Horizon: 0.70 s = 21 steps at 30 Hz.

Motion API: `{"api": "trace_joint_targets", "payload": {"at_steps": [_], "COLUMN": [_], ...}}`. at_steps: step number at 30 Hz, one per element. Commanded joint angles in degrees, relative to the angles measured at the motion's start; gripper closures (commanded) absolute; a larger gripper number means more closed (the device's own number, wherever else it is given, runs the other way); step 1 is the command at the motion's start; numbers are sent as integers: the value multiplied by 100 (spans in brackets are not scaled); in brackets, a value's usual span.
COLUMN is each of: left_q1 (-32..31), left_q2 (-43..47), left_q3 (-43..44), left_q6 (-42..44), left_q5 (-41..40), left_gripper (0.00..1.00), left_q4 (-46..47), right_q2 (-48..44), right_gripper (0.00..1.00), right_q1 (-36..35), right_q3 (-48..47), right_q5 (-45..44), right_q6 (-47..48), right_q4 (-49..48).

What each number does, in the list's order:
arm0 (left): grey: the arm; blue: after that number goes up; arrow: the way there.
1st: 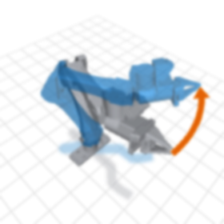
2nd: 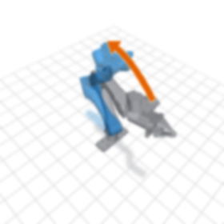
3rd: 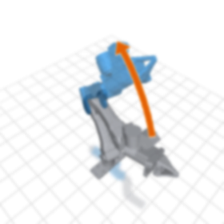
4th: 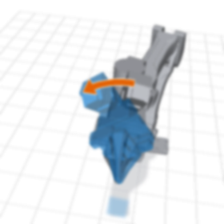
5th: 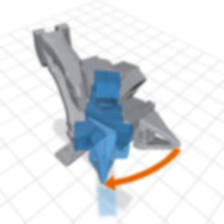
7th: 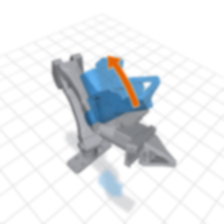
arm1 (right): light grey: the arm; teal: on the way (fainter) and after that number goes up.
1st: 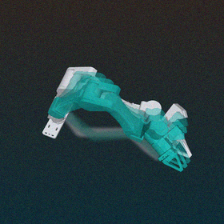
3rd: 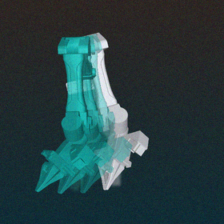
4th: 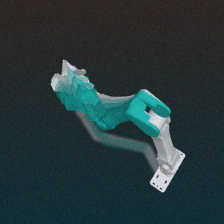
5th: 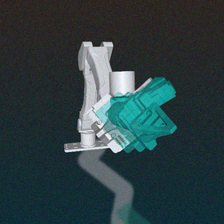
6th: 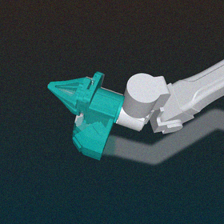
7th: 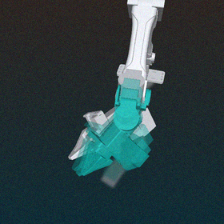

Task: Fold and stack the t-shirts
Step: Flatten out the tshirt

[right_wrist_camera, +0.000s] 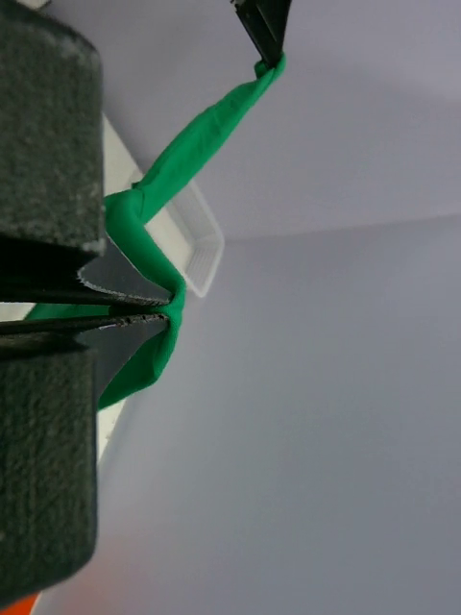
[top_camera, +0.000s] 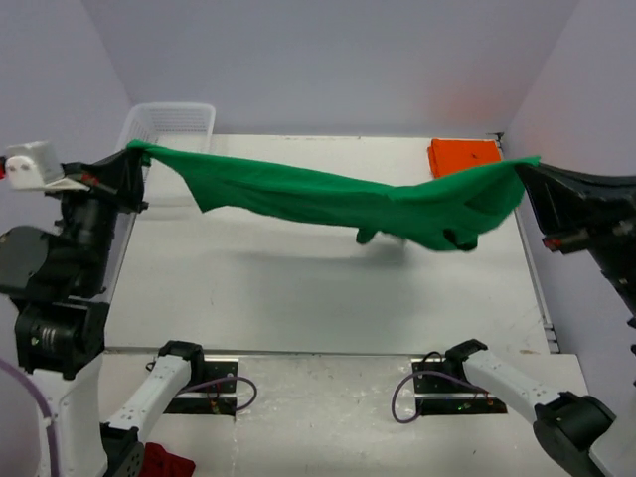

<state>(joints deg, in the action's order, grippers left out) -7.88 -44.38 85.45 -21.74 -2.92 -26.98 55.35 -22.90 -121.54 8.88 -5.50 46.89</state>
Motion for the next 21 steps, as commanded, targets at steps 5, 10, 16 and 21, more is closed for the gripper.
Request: {"api": "trace_joint_targets", "payload": {"at_steps": [5, 10, 16, 21], "left_q1": [41, 41, 41, 50], "left_q2": [158, -490, -2035, -3452], "left_q3": [798, -61, -1310, -1821], "left_q6": [196, 47, -94, -163], "left_q5": [-25, 63, -138, -657], "left_gripper": [100, 100, 100, 100], "left_q4": [-774, -221, 605, 1431], "right_q2": [-227, 414, 1915, 3664], "right_gripper": [100, 100, 100, 100], "right_q1": [-31, -22, 214, 987], "right_q3": [156, 797, 1229, 764], "right_q5": [1098, 493, -475, -378], "right_q6": [-540, -435, -241, -216], "right_q4": [-303, -522, -813, -972]}}
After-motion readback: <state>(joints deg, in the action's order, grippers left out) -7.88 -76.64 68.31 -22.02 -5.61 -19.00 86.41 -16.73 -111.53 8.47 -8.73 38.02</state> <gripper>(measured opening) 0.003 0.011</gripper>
